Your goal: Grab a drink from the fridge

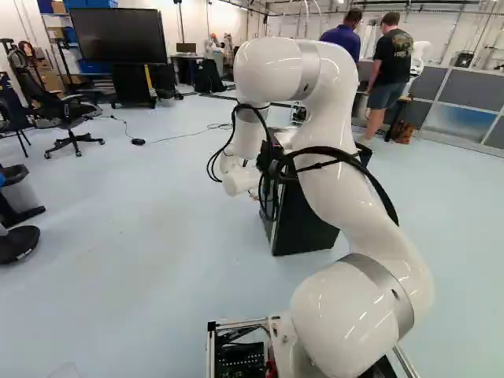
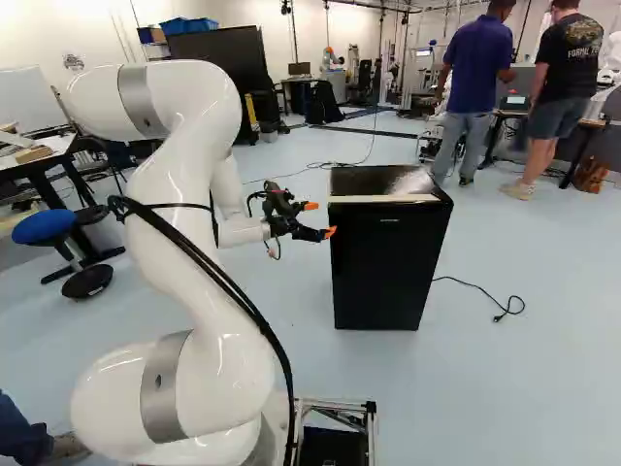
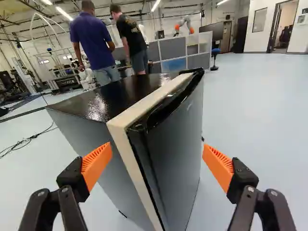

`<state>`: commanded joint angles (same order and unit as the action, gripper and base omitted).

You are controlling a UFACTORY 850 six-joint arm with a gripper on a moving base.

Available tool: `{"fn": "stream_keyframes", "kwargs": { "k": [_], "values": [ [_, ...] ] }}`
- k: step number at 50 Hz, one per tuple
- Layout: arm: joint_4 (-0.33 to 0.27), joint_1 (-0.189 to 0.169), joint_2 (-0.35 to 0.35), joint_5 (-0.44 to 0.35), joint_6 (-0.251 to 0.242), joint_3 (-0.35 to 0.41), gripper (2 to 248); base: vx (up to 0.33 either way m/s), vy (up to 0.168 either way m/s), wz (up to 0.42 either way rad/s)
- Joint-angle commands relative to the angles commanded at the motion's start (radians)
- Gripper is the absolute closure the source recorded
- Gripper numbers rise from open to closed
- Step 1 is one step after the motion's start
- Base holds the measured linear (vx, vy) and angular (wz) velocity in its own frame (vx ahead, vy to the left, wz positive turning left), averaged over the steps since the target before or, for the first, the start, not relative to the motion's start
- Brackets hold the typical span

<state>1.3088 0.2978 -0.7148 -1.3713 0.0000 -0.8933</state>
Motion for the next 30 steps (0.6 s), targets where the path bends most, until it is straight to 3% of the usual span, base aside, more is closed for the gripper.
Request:
{"fn": "stream_keyframes", "kwargs": {
  "k": [30],
  "values": [
    [0.002,-0.038,-0.021,0.0,0.0,-0.039,3,0.0,0.0,0.0]
  ]
}}
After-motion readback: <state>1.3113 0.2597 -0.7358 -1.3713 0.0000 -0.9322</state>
